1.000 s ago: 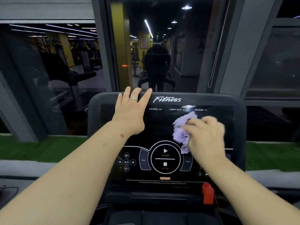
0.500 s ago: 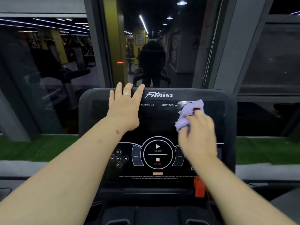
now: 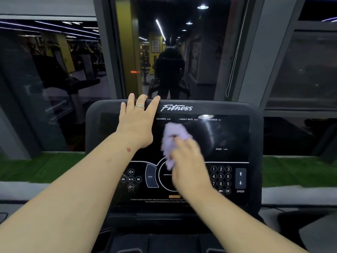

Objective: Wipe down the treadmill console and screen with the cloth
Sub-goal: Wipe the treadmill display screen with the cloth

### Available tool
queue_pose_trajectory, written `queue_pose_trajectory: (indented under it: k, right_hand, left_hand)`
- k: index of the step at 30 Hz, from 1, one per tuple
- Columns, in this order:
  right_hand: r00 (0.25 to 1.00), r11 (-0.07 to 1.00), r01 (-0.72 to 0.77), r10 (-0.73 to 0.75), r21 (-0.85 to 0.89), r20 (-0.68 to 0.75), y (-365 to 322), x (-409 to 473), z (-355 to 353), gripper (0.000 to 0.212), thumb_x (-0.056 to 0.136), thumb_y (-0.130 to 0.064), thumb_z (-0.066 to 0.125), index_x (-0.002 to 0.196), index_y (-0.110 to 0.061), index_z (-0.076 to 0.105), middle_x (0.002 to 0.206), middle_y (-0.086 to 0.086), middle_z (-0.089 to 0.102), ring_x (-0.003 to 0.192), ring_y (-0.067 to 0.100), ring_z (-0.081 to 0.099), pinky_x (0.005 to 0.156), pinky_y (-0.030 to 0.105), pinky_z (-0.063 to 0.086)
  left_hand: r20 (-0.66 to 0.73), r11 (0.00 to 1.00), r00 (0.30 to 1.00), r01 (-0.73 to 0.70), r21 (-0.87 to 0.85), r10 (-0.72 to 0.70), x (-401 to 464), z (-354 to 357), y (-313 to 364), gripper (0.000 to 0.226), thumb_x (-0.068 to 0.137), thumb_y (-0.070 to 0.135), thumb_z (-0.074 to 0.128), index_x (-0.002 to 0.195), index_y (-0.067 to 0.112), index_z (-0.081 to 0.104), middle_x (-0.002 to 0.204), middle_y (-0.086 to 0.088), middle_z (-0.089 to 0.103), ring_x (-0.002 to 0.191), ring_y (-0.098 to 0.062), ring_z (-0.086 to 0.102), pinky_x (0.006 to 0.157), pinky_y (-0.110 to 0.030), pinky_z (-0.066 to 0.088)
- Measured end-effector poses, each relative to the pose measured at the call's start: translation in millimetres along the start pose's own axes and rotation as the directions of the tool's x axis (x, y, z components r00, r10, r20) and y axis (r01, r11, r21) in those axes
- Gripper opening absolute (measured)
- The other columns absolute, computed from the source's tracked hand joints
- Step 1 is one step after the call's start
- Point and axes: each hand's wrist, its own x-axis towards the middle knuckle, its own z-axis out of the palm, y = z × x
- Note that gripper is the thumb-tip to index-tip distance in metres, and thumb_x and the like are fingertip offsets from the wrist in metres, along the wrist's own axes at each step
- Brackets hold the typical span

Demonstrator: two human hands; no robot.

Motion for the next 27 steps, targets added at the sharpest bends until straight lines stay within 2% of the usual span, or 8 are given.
queue_pose_trajectory:
  k: [2, 4, 7, 10, 13, 16, 22, 27]
  right_hand:
    - [0.951, 0.960, 0.281, -0.277, -0.009, 0.141, 3, -17, 5, 0.026, 0.079, -0.014, 0.046, 0.093, -0.014, 0.068, 0.124, 0.005, 0.061, 0.113, 0.034, 0.054, 0.109, 0.042, 0.041]
    - [0.950, 0.954, 0.299, -0.296, -0.008, 0.099, 40, -21, -11, 0.026, 0.078, -0.008, 0.049, 0.095, -0.015, 0.068, 0.112, 0.002, 0.065, 0.109, 0.031, 0.057, 0.104, 0.042, 0.044]
    - [0.981, 0.989, -0.088, 0.107, 0.119, -0.159, 89, -9, -46, 0.032, 0.065, 0.010, 0.048, 0.079, -0.014, 0.064, 0.079, -0.004, 0.063, 0.085, 0.026, 0.059, 0.083, 0.043, 0.049]
    - [0.858, 0.883, -0.406, 0.457, 0.237, -0.234, 77, 10, -49, 0.051, 0.058, 0.017, 0.041, 0.093, -0.012, 0.066, 0.076, -0.005, 0.053, 0.074, 0.019, 0.048, 0.066, 0.032, 0.039]
    - [0.989, 0.990, -0.109, 0.118, 0.092, -0.092, 47, -13, -23, 0.055, 0.068, 0.010, 0.048, 0.113, -0.013, 0.067, 0.095, -0.002, 0.060, 0.089, 0.025, 0.050, 0.083, 0.029, 0.038]
    - [0.964, 0.964, 0.265, -0.265, -0.036, -0.003, 82, -45, -30, 0.039, 0.087, 0.000, 0.046, 0.108, -0.013, 0.076, 0.116, 0.004, 0.068, 0.107, 0.029, 0.057, 0.106, 0.033, 0.043]
    - [0.967, 0.981, -0.155, 0.126, -0.118, -0.220, 155, 1, -85, 0.042, 0.079, 0.000, 0.042, 0.107, -0.006, 0.073, 0.115, 0.010, 0.064, 0.105, 0.037, 0.056, 0.100, 0.040, 0.045]
    - [0.973, 0.973, -0.216, 0.207, -0.084, -0.100, 129, -47, -57, 0.059, 0.069, 0.016, 0.049, 0.122, -0.007, 0.063, 0.128, 0.006, 0.057, 0.112, 0.035, 0.051, 0.104, 0.044, 0.044]
  left_hand:
    - [-0.006, 1.000, 1.000, -0.015, 0.006, 0.015, 1, 1, -4, 0.114, 0.077, 0.018, 0.075, 0.160, 0.035, -0.002, 0.165, -0.007, 0.010, 0.154, -0.040, -0.003, 0.125, -0.057, 0.009]
    - [-0.007, 1.000, 1.000, -0.020, 0.011, 0.020, 1, 1, -5, 0.119, 0.074, 0.016, 0.078, 0.160, 0.035, -0.002, 0.165, -0.006, 0.010, 0.154, -0.040, -0.002, 0.125, -0.057, 0.009]
    - [0.014, 1.000, 1.000, 0.004, 0.010, -0.004, 0, -3, 0, 0.119, 0.074, 0.011, 0.075, 0.160, 0.035, -0.004, 0.165, -0.007, 0.007, 0.154, -0.041, -0.005, 0.125, -0.057, 0.008]
    - [0.048, 0.999, 0.998, 0.042, 0.012, -0.042, -2, -3, 11, 0.119, 0.076, 0.010, 0.072, 0.159, 0.034, -0.010, 0.167, -0.009, -0.002, 0.153, -0.042, -0.014, 0.124, -0.060, 0.004]
    - [0.096, 0.996, 0.991, 0.088, 0.005, -0.088, -3, -2, 21, 0.120, 0.077, 0.008, 0.067, 0.157, 0.033, -0.019, 0.167, -0.009, -0.017, 0.150, -0.044, -0.025, 0.122, -0.064, 0.001]
    - [0.147, 0.996, 0.986, 0.081, -0.046, -0.074, -2, -2, 35, 0.125, 0.077, 0.017, 0.074, 0.155, 0.039, -0.022, 0.166, -0.004, -0.026, 0.146, -0.049, -0.029, 0.119, -0.069, 0.000]
    - [0.084, 0.996, 0.994, -0.062, -0.068, 0.068, 3, -3, 70, 0.140, 0.064, 0.053, 0.090, 0.157, 0.044, -0.015, 0.169, -0.004, -0.012, 0.152, -0.040, -0.022, 0.122, -0.064, -0.001]
    - [0.061, 1.000, 0.998, 0.002, -0.007, -0.001, 4, 3, 87, 0.139, 0.066, 0.047, 0.090, 0.157, 0.041, -0.015, 0.167, -0.011, -0.006, 0.150, -0.047, -0.019, 0.121, -0.067, 0.004]
